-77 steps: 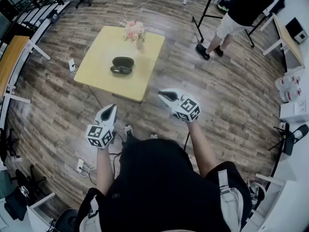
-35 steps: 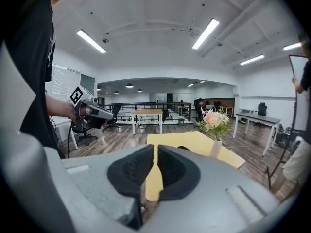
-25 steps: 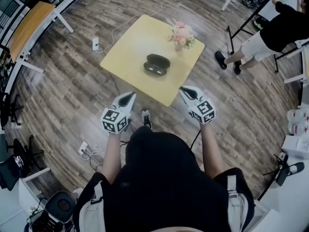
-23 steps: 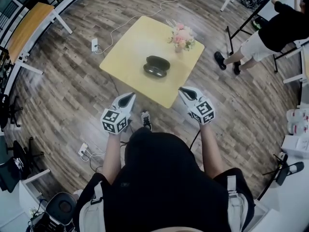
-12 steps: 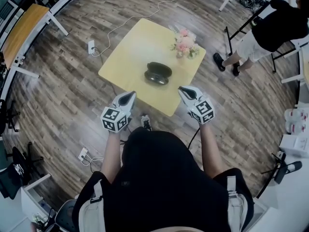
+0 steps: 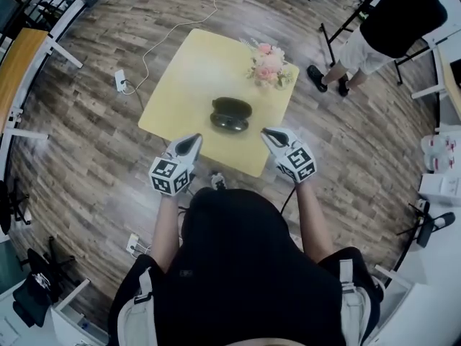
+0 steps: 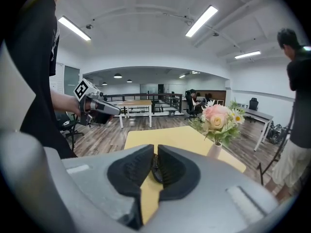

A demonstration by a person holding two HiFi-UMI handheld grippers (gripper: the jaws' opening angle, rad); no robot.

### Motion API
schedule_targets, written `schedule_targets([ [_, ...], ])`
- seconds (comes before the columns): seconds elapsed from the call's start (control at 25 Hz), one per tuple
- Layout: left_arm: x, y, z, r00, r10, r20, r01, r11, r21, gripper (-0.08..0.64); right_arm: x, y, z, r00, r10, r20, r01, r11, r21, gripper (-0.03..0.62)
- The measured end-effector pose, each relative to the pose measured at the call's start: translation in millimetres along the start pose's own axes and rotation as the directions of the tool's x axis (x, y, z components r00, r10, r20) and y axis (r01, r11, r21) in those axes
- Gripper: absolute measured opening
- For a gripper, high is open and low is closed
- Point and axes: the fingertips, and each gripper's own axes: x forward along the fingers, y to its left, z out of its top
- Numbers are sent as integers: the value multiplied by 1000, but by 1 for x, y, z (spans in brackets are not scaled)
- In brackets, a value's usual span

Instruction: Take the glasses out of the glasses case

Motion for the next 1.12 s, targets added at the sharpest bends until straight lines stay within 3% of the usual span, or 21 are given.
schedule_targets([
  [0.56,12,41,-5,999,-48,-22,48,999,-26,11,52,6,5,998,9,-55,-9,1000,-9,26],
  [1.12,12,63,-12,999,34,-39,-37,997,-68,11,97,-5,-8,985,114,-129,-122,991,-56,26],
])
